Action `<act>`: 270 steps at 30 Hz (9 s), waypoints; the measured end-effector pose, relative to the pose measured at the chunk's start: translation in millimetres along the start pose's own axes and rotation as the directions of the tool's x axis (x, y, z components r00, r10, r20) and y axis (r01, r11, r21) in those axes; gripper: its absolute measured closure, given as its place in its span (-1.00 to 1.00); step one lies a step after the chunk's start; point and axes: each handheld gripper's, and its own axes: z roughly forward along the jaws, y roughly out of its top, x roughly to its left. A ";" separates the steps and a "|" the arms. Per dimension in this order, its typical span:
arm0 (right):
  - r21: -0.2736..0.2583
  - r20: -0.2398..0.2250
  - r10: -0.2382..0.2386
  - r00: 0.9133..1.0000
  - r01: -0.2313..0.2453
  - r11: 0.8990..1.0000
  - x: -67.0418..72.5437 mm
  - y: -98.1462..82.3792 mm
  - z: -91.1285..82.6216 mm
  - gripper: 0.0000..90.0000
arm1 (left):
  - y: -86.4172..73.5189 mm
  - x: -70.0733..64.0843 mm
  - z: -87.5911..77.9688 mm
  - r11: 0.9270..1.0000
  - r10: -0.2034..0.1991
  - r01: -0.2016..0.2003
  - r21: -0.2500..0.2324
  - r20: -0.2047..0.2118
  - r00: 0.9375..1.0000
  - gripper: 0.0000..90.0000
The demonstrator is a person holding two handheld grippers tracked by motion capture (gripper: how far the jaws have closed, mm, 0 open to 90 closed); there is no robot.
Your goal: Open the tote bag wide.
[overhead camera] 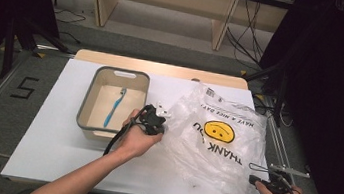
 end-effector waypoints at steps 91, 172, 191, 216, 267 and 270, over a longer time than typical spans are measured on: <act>-0.207 -0.081 -0.349 0.933 0.327 0.922 82.2 38.9 12.7 -0.03 | -30.4 -33.1 -24.6 0.980 0.160 -0.162 -0.117 -0.029 0.987 -0.21; -0.247 -0.032 -0.470 0.882 0.449 0.859 140.2 91.1 43.0 1.00 | -47.4 -57.1 62.2 0.977 0.212 -0.211 -0.029 0.084 0.974 0.97; -0.421 0.042 -0.391 0.919 0.371 0.827 137.0 130.2 10.6 1.00 | -48.0 -55.9 62.8 0.977 0.214 -0.212 -0.027 0.088 0.973 0.98; -0.462 0.041 -0.381 0.924 0.356 0.813 139.8 136.6 5.4 1.00 | -45.3 -52.8 46.0 0.979 0.199 -0.194 -0.065 0.086 0.976 0.72; -0.447 0.029 -0.373 0.928 0.346 0.825 135.4 133.9 9.9 1.00 | -62.1 -25.4 -57.8 0.979 0.097 -0.086 -0.186 0.050 0.994 -0.28; -0.447 0.029 -0.373 0.927 0.346 0.825 135.7 133.8 9.5 1.00 | -61.4 -23.2 -60.3 0.978 0.094 -0.084 -0.189 0.049 0.994 -0.28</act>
